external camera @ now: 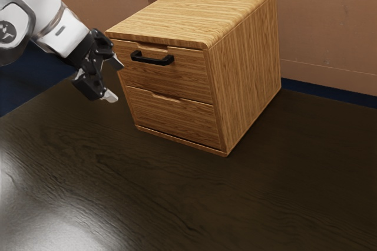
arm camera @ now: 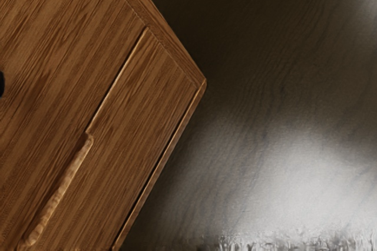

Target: Pull the drawer handle with one arm to open the drawer

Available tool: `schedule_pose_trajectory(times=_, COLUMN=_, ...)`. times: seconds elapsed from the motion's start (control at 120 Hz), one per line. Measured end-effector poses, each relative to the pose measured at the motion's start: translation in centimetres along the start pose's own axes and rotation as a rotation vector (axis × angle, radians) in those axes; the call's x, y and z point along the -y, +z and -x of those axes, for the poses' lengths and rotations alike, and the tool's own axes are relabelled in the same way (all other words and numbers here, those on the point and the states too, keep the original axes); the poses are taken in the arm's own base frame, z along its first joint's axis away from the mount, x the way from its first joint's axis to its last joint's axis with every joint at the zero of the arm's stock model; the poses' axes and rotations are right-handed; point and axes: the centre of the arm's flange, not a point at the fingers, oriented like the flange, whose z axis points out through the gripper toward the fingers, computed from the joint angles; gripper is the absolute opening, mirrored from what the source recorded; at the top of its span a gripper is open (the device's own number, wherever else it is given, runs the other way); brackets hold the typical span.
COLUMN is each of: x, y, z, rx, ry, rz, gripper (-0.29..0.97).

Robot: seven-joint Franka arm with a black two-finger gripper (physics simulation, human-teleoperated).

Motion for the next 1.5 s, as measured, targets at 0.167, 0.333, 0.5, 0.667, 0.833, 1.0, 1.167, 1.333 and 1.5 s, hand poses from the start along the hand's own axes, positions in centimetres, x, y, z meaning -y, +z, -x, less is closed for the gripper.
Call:
schedule_pose_trajectory(times=0.167, x=-0.3, y=-0.4, z=-2.8, rx=0.028, ry=0.274, rz=-0.074, gripper=0.68)
schedule_pose_trajectory(times=0.333, x=0.4, y=-1.1, z=-2.4, rx=0.002, ry=0.407, rz=-0.138, gripper=0.68)
schedule_pose_trajectory(times=0.5, x=1.4, y=1.6, z=-2.8, rx=0.007, ry=0.506, rz=-0.204, gripper=0.68)
schedule_pose_trajectory(times=0.667, x=3.3, y=3.5, z=-1.4, rx=0.040, ry=0.545, rz=-0.248, gripper=0.68)
schedule_pose_trajectory(times=0.833, x=4.0, y=4.5, z=-1.3, rx=0.054, ry=0.586, rz=-0.272, gripper=0.68)
schedule_pose_trajectory(times=1.0, x=5.0, y=6.5, z=-0.4, rx=0.081, ry=0.600, rz=-0.267, gripper=0.68)
schedule_pose_trajectory(times=1.167, x=5.2, y=8.1, z=-0.4, rx=0.091, ry=0.622, rz=-0.254, gripper=0.68)
schedule_pose_trajectory(times=1.333, x=5.3, y=9.0, z=-0.2, rx=0.099, ry=0.633, rz=-0.242, gripper=0.69)
schedule_pose_trajectory(times=1.5, x=4.5, y=9.2, z=0.7, rx=0.097, ry=0.634, rz=-0.226, gripper=0.71)
